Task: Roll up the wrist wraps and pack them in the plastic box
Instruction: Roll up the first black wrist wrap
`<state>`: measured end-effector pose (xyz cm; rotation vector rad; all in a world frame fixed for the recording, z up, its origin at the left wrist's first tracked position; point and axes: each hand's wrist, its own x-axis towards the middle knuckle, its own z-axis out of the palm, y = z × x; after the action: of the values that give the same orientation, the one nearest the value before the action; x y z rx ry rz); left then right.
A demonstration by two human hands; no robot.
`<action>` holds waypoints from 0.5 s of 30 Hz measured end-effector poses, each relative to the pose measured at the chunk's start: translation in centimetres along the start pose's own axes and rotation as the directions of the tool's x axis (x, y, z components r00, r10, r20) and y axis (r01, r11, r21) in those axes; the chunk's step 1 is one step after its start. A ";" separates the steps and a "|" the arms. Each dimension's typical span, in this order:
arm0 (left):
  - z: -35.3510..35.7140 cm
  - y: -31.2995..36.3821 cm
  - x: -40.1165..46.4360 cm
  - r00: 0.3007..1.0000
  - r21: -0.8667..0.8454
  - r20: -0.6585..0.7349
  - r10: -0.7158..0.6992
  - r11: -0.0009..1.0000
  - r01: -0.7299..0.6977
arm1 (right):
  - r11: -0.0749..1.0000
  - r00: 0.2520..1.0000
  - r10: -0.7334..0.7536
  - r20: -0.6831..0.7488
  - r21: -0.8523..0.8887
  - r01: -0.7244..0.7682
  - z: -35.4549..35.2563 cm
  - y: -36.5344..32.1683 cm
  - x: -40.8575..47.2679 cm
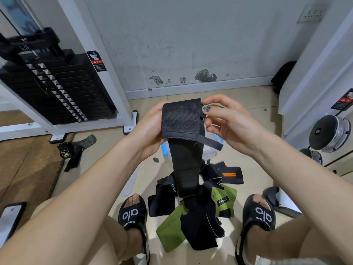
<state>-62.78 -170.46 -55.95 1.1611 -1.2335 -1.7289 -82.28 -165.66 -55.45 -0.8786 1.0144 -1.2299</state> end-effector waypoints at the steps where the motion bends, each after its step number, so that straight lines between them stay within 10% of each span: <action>1: 0.0 0.0 -0.1 1.000 -0.018 0.004 -0.007 1.000 0.007 | 1.000 1.000 -0.003 0.002 -0.008 0.003 0.0 0.0 0.0; 15: 0.3 0.1 -0.9 0.974 -0.018 0.199 -0.106 0.994 0.111 | 0.998 0.995 0.058 0.087 0.024 -0.060 -0.6 1.0 0.2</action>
<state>-62.79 -169.61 -55.56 1.0771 -1.2767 -1.9771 -82.51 -165.71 -56.59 -0.8680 0.9464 -1.1437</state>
